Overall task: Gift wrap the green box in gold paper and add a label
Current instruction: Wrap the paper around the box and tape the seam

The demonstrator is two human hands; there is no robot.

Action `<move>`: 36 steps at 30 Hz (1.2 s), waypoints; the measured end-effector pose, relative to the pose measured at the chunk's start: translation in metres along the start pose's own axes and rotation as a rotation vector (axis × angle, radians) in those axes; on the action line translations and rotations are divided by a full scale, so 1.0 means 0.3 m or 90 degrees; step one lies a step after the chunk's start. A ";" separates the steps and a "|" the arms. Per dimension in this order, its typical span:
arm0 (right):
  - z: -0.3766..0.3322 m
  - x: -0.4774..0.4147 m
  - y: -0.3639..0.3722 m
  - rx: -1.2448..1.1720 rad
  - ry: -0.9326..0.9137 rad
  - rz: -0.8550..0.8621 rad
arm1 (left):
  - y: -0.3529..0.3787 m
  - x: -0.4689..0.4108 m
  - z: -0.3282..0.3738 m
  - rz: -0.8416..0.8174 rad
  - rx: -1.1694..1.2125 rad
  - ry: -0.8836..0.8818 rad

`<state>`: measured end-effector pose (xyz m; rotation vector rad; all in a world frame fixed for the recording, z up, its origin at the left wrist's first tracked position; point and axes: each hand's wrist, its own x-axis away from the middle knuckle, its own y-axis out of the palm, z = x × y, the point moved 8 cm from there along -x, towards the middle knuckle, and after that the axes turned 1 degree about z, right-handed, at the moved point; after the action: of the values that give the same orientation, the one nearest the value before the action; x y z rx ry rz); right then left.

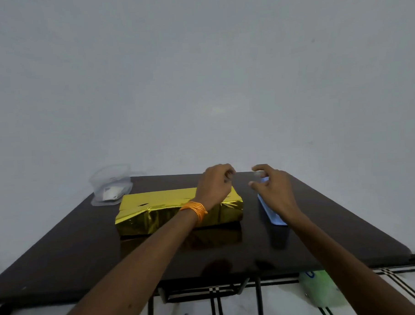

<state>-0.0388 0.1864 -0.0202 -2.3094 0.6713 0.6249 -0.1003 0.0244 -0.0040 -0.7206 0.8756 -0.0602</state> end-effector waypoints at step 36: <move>-0.169 0.088 0.518 0.078 -0.222 -0.313 | -0.212 0.190 -0.563 -0.077 0.014 -0.264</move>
<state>-0.0998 0.0409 -0.0706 -2.0661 -0.0258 0.6998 -0.1693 -0.1362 -0.0761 -0.7317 0.4341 -0.0253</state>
